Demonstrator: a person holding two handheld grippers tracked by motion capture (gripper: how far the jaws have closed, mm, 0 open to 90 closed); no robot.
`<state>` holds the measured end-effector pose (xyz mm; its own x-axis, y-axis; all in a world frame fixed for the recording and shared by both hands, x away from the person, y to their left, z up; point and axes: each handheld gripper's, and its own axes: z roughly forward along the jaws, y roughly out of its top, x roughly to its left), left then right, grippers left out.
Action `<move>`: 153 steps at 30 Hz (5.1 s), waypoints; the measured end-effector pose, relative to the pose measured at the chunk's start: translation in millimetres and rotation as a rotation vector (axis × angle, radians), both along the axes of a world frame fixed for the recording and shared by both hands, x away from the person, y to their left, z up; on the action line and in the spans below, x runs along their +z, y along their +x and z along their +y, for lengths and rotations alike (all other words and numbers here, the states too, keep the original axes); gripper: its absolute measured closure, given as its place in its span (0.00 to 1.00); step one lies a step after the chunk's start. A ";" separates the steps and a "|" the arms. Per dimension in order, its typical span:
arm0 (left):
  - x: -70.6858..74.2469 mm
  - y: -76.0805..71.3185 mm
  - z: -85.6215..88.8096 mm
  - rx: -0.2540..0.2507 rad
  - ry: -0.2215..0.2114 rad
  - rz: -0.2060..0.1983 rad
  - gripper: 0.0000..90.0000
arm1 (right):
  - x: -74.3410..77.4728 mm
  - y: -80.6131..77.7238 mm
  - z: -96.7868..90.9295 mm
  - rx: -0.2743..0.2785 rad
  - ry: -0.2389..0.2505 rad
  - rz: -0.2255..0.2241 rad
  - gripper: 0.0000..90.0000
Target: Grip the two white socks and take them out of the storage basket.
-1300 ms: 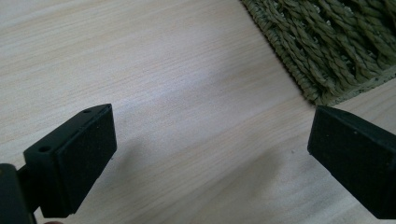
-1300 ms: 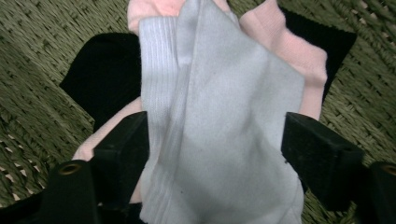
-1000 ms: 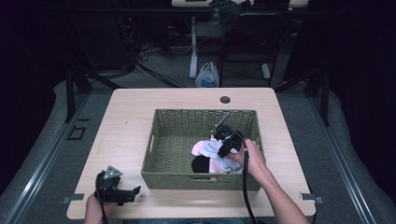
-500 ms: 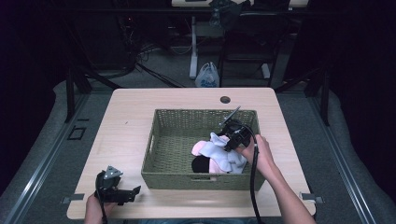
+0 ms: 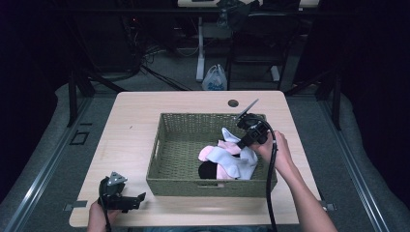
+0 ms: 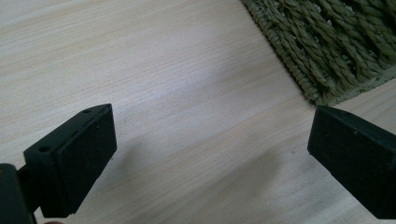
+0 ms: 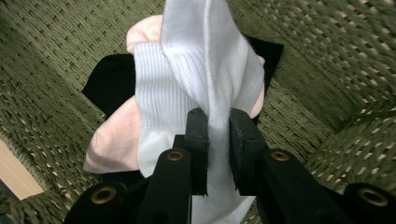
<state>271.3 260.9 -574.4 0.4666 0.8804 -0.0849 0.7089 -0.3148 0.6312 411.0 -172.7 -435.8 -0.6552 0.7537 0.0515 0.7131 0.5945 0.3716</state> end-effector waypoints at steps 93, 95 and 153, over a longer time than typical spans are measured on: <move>-0.4 6.0 -3.9 -0.004 0.001 0.001 0.01 | -33.7 3.7 -132.7 -0.341 -0.106 0.037 0.88; -0.6 6.0 -3.9 -0.004 0.002 0.000 0.01 | -42.9 4.9 -132.1 -0.347 -0.105 0.048 0.87; -0.6 5.9 -3.5 -0.011 -0.001 0.001 0.01 | 25.3 -5.7 -22.2 -0.062 0.038 -0.081 0.01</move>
